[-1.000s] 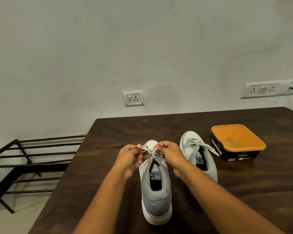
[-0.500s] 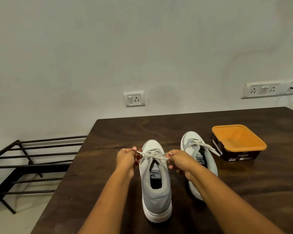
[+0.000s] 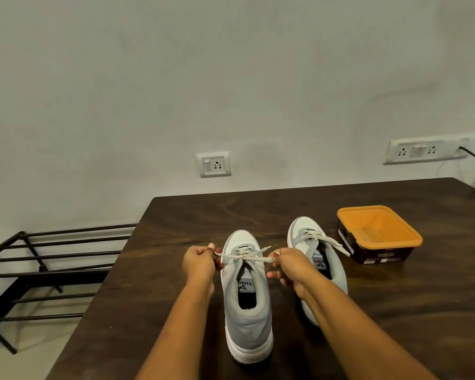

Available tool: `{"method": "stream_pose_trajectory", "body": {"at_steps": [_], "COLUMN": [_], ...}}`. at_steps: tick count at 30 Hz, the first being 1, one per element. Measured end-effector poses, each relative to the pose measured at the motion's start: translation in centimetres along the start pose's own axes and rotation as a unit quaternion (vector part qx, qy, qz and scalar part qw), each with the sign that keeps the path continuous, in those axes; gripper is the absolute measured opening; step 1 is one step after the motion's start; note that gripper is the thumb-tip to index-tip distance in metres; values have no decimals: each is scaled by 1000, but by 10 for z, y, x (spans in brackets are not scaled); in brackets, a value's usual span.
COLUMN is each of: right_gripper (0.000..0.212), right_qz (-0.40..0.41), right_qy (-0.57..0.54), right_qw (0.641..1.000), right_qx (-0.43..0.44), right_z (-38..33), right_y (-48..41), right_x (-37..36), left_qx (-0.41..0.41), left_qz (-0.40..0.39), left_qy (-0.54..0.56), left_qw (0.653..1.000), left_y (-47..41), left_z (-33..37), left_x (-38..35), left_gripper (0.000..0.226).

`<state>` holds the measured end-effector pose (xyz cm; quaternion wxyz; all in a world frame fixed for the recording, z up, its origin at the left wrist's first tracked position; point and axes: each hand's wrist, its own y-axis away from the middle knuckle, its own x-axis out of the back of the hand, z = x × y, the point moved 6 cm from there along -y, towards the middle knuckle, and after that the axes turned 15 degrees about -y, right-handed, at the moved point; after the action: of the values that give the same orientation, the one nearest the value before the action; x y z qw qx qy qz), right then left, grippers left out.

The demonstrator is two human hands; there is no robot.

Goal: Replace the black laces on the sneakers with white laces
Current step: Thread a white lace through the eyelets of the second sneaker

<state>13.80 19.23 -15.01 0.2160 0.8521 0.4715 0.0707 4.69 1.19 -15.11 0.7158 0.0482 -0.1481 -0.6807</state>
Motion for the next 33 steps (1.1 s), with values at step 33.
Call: {"method": "stream_pose_trajectory", "body": {"at_steps": [33], "right_gripper": [33], "right_qz": [116], "right_qy": [439], "right_qw": [877], "right_qx": [154], "right_z": [-37], "right_y": [84], "right_x": [48], "left_qx": [-260], "left_qz": [-41], "left_qy": [-349], "left_qw": [899], "left_y": [91], "left_z": [35], "left_x": [-35], "left_gripper": [21]}}
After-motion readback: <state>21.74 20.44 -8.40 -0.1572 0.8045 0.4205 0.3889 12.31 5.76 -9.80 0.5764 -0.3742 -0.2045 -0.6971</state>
